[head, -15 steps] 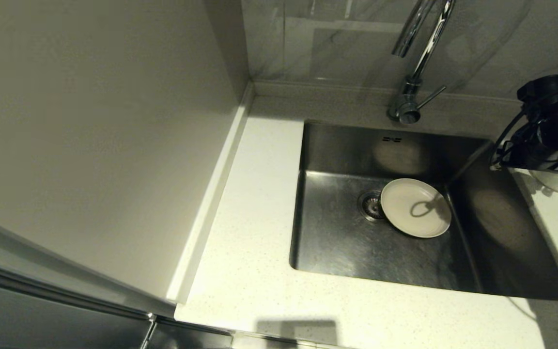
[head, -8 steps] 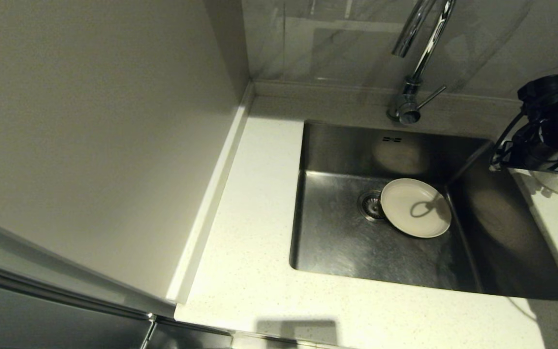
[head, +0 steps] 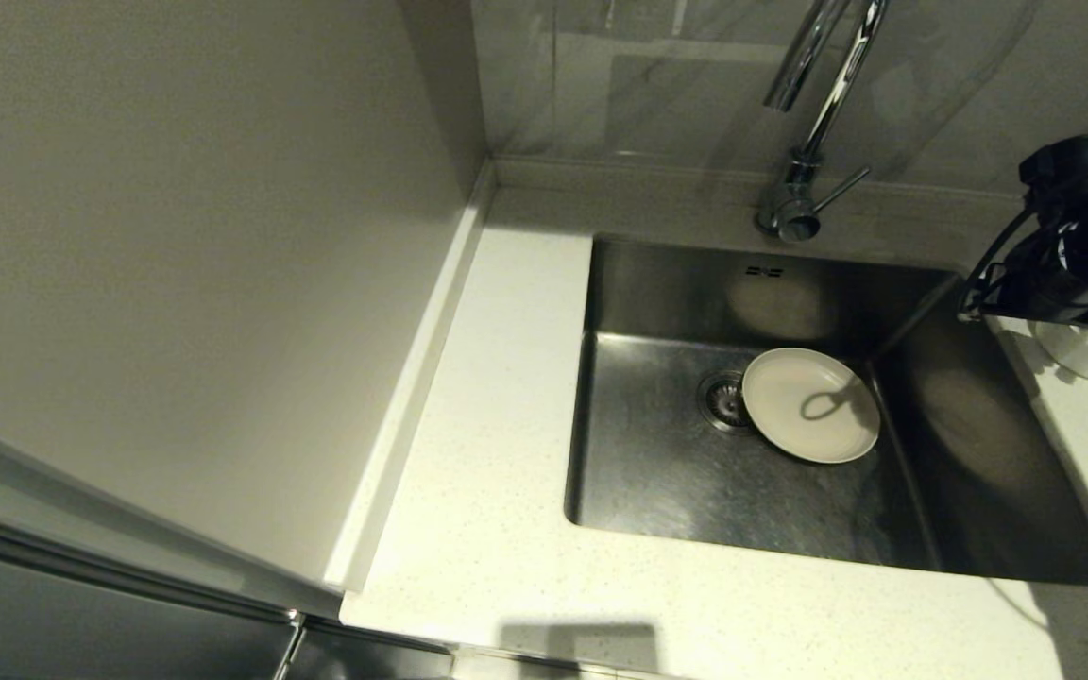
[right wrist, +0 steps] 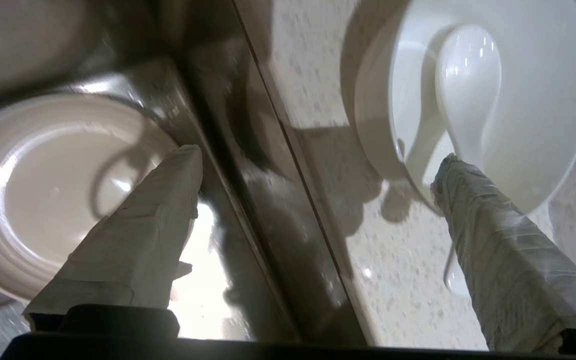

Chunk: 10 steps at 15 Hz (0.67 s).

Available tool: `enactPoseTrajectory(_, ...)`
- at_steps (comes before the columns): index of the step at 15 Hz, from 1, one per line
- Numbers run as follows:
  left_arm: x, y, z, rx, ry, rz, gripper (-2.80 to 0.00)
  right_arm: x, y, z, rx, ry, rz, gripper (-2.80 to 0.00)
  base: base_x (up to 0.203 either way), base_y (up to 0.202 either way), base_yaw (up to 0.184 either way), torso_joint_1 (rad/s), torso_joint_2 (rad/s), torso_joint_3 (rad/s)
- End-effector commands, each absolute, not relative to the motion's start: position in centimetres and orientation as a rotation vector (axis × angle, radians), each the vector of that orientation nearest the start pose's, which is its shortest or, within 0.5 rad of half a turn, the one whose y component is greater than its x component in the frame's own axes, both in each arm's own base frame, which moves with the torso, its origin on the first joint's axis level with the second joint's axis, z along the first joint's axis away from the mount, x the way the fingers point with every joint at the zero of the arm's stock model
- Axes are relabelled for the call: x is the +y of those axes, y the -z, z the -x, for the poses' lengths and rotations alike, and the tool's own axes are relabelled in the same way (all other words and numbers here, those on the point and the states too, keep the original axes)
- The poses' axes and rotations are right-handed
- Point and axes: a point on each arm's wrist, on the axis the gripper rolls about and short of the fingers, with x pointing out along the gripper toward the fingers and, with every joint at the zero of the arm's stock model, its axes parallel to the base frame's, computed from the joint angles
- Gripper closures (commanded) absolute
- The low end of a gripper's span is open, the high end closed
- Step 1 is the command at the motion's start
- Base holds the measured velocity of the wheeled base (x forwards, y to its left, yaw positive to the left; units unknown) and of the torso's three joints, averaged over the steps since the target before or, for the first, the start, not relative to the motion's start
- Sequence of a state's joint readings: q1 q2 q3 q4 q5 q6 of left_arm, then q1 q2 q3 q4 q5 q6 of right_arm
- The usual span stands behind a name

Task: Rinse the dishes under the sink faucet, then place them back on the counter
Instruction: Place the spoon on the plate

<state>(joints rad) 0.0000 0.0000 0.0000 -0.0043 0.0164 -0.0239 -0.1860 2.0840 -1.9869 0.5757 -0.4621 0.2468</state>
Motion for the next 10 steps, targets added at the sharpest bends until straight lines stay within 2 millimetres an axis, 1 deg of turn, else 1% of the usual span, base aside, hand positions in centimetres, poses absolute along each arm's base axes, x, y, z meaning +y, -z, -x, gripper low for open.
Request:
enactPoseTrajectory(1, 0.0, -7.6, 2.3, -0.008, -0.017, 0.025, 0.00, -8.5, -26.2, -39.6, 0.575, 0.704, -0.139, -2.80, 0.000, 0.000, 0.000, 0.000, 0.00, 0.000)
enactPoseTrajectory(4, 0.0, -7.6, 2.3, -0.008, -0.017, 0.025, 0.00, -8.3, -28.0, -38.7, 0.512, 0.692, -0.153, -2.80, 0.000, 0.000, 0.000, 0.000, 0.00, 0.000)
enactPoseTrajectory(8, 0.0, -7.6, 2.3, -0.008, -0.017, 0.025, 0.00, -8.1, -30.6, -36.8, 0.418, 0.704, -0.177, -2.80, 0.000, 0.000, 0.000, 0.000, 0.00, 0.000)
enactPoseTrajectory(10, 0.0, -7.6, 2.3, -0.008, -0.017, 0.025, 0.00, -8.1, -30.8, -36.1, 0.379, 0.791, -0.206, -2.80, 0.000, 0.000, 0.000, 0.000, 0.00, 0.000)
